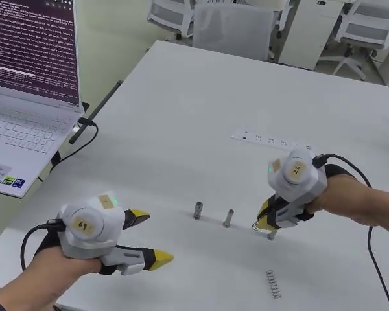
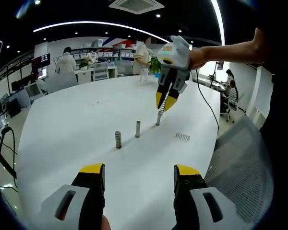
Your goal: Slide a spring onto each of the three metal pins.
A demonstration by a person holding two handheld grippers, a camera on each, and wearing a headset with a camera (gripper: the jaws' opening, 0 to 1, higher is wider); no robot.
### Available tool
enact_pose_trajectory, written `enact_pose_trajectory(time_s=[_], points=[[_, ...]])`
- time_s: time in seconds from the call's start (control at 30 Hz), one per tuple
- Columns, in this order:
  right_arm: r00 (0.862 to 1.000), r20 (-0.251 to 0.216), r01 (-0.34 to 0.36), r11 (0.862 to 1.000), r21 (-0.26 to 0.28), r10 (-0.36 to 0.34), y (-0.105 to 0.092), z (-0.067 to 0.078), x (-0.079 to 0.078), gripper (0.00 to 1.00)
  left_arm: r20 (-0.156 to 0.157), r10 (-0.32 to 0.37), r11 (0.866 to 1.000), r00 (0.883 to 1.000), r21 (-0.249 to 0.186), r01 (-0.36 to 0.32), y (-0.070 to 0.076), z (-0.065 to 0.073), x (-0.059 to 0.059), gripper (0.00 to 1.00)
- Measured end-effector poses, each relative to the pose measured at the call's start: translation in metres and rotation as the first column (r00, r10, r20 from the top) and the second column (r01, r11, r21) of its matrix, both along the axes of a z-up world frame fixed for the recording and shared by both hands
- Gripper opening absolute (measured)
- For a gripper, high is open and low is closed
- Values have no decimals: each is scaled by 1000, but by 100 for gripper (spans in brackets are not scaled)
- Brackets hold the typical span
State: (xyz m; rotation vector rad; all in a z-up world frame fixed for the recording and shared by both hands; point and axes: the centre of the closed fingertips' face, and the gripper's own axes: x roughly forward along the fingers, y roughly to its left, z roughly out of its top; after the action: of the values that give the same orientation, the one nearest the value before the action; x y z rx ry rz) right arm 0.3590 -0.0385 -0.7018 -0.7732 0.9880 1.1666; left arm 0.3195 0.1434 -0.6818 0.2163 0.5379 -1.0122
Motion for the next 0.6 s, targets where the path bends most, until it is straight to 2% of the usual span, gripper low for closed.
enact_pose_trajectory(time_s=[0.43,0.6], points=[[999,9,-41,999,-16,41,15,2,27,8,-13,20,1000,1000,-5,-21,7,-2,-2,53],[998,7,-56,998,-19,56,20,0,33,8,-15,24,1000,1000,-1,-24,10,-2,-1,53]])
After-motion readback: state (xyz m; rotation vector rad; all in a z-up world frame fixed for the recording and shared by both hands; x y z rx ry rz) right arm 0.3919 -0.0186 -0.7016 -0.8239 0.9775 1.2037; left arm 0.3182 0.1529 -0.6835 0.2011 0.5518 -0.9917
